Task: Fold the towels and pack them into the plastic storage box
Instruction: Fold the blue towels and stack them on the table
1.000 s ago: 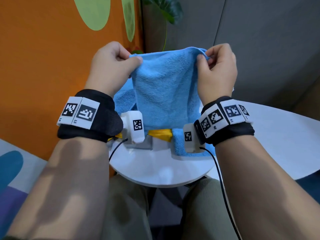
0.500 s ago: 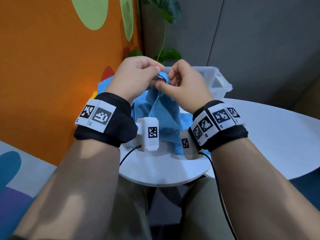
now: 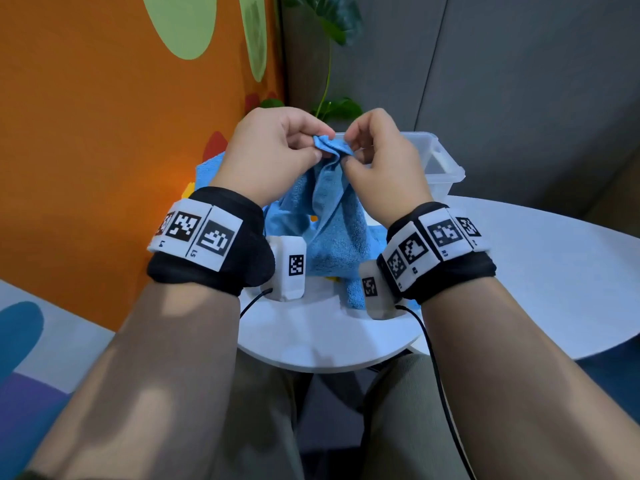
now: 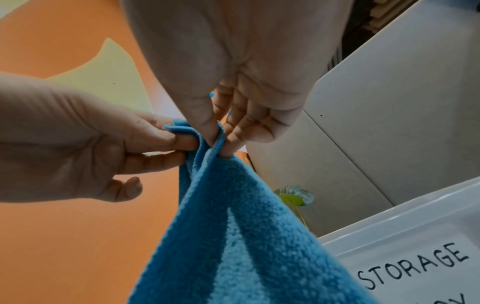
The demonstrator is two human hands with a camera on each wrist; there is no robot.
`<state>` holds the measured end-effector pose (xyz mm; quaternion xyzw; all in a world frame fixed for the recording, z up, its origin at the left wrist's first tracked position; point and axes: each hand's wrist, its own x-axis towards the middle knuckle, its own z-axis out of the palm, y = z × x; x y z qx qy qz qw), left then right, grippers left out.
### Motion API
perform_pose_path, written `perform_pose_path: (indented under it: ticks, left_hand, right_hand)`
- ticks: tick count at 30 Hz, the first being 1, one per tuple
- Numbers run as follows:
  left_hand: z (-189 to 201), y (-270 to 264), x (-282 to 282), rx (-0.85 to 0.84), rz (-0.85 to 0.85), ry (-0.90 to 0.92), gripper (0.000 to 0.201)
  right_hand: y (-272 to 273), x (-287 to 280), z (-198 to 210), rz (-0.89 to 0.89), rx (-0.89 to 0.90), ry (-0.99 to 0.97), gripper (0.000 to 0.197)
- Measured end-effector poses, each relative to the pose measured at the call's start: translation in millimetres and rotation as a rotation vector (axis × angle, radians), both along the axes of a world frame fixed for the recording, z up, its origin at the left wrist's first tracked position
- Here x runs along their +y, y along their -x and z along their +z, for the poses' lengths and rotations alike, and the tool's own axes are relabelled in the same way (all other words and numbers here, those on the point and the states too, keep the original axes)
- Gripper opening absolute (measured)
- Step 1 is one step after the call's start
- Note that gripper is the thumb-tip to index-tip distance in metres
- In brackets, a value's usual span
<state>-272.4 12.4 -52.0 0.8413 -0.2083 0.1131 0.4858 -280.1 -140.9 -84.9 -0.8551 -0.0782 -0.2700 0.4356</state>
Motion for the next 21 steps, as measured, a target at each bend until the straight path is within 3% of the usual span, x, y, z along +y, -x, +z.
perform_pose_path:
  ticks: [8,12,21]
  left_hand:
    - [-1.7,-6.6,1.0,-0.101,0.087,0.027,0.013]
    - [0.1,-10.6,-0.4,-0.204,0.156,-0.104,0.01]
    - [2.6,-8.0,-1.9,-0.182,0.117,-0.076,0.006]
  right_hand:
    - [3.3,7.9,0.3,0.002,-0.042,0.057,0.013]
    - [5.0,13.0,-1.9,-0.001,-0.03,0.067,0.029]
    - [3.4,14.3,3.5,-0.112,0.11,0.146,0.024]
